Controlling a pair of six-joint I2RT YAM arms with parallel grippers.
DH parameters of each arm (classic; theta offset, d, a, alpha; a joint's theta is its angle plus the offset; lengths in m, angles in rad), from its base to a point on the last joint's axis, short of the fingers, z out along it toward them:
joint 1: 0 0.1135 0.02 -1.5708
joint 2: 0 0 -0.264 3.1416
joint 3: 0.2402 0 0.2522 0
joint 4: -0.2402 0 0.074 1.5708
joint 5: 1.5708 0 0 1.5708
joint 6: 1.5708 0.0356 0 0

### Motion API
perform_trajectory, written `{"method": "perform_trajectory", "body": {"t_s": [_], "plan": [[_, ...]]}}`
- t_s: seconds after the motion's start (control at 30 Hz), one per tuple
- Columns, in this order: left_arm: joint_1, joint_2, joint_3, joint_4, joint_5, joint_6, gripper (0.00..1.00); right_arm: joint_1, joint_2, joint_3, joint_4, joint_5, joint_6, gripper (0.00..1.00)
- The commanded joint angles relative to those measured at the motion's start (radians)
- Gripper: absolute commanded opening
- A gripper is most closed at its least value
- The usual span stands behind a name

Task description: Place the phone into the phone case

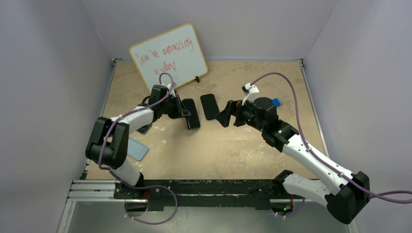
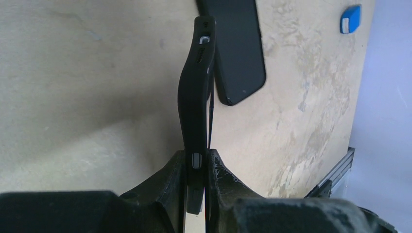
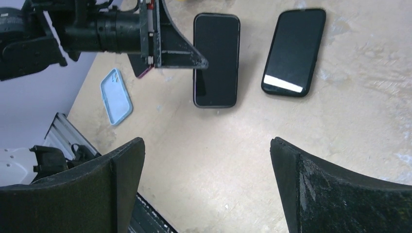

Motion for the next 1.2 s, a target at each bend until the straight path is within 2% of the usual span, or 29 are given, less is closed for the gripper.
{"method": "perform_trajectory", "body": {"t_s": [0.0, 0.03, 0.17, 0.3, 0.47, 0.63, 0.8, 0.83, 0.9, 1.0, 1.03, 1.17], "plan": [[0.036, 0.054, 0.030, 0.082, 0.078, -0.021, 0.00, 0.001, 0.022, -0.035, 0.027, -0.040, 0.047, 0.99], [0.037, 0.068, 0.032, 0.064, 0.071, -0.010, 0.00, 0.001, 0.025, -0.043, 0.038, -0.051, 0.056, 0.99], [0.050, 0.093, 0.038, -0.001, 0.039, 0.011, 0.14, 0.001, 0.018, -0.076, 0.096, -0.074, 0.085, 0.98], [0.064, 0.083, 0.056, -0.060, -0.007, 0.039, 0.31, 0.002, 0.017, -0.070, 0.081, -0.064, 0.102, 0.98], [0.066, 0.052, 0.059, -0.103, -0.087, 0.032, 0.45, 0.001, 0.021, -0.047, 0.049, -0.044, 0.119, 0.98], [0.066, 0.010, 0.035, -0.120, -0.121, 0.040, 0.47, 0.001, 0.021, -0.043, 0.030, -0.036, 0.129, 0.98], [0.066, -0.032, -0.014, -0.118, -0.130, 0.060, 0.46, 0.001, 0.035, -0.079, 0.122, -0.049, 0.171, 0.94], [0.065, -0.037, -0.021, -0.117, -0.124, 0.065, 0.44, 0.002, 0.042, -0.093, 0.152, -0.055, 0.174, 0.91], [0.066, -0.051, -0.030, -0.117, -0.099, 0.071, 0.42, 0.001, 0.074, -0.116, 0.212, -0.067, 0.179, 0.72], [0.076, -0.080, -0.019, -0.123, -0.066, 0.086, 0.38, 0.002, 0.173, -0.092, 0.249, -0.117, 0.178, 0.35], [0.087, -0.095, -0.014, -0.117, -0.038, 0.093, 0.38, 0.003, 0.209, -0.083, 0.267, -0.135, 0.180, 0.26], [0.142, -0.207, -0.009, -0.121, -0.033, 0.124, 0.44, 0.013, 0.357, -0.024, 0.344, -0.172, 0.197, 0.01]]}}
